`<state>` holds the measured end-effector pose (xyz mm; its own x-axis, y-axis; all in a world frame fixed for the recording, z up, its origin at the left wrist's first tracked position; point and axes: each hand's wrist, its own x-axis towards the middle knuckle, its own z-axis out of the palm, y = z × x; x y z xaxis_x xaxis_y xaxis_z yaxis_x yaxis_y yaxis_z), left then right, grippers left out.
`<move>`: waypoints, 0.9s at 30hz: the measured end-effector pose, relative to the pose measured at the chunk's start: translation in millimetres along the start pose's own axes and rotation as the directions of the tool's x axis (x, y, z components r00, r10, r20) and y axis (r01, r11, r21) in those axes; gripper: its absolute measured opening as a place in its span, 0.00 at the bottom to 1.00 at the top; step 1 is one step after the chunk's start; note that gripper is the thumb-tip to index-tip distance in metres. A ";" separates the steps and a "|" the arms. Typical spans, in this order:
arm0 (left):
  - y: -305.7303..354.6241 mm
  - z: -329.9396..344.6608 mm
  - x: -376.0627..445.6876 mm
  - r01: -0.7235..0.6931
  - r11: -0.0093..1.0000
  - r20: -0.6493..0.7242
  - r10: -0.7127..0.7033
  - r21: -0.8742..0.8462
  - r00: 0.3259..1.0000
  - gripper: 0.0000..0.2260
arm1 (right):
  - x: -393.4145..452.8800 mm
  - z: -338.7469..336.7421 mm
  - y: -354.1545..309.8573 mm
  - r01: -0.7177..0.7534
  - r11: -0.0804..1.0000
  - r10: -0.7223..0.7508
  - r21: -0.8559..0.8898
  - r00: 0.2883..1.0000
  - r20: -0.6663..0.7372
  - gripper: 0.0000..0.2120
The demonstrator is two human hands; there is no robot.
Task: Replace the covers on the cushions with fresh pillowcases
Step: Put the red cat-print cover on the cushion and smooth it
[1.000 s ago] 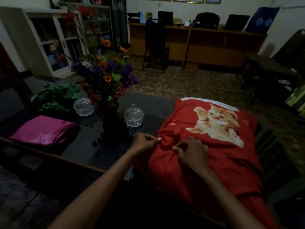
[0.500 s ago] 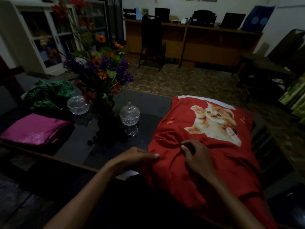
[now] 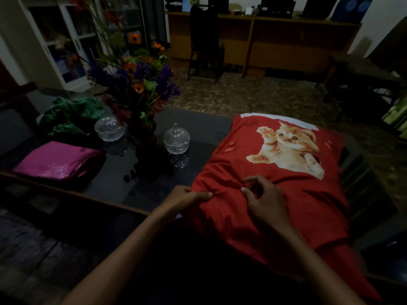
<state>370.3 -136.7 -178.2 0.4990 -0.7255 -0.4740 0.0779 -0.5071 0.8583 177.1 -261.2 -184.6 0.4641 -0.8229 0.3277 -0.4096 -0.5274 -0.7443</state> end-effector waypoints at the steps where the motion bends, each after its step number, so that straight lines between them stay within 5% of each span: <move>1: -2.2 -2.5 0.9 0.017 1.000 -0.001 -0.017 0.005 1.000 0.10 | -0.3 1.2 0.8 0.010 1.000 -0.010 -0.016 1.000 -0.003 0.09; 10: -12.6 -24.1 -4.8 0.103 0.990 0.045 -0.107 0.091 0.993 0.06 | -8.4 16.5 3.0 0.122 0.977 -0.115 -0.178 0.992 0.045 0.08; 15: -18.3 -19.8 -3.8 0.113 0.988 -0.008 -0.113 0.103 0.994 0.22 | -6.0 13.5 0.3 0.098 0.984 -0.091 -0.149 0.994 0.057 0.09; 21: 1.8 -21.6 8.0 0.047 0.978 0.069 -0.062 0.205 0.996 0.05 | -2.2 16.6 -8.5 0.025 0.986 -0.012 -0.163 0.997 0.078 0.09; 27: 12.9 -7.3 21.8 0.006 0.955 0.037 -0.018 0.297 0.999 0.05 | -2.9 14.4 -6.8 0.009 0.993 -0.003 -0.116 0.999 0.050 0.08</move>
<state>388.5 -155.7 -176.1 0.4652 -0.7333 -0.4959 -0.1794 -0.6267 0.7583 189.8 -252.2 -188.9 0.5039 -0.8098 0.3006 -0.4936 -0.5555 -0.6691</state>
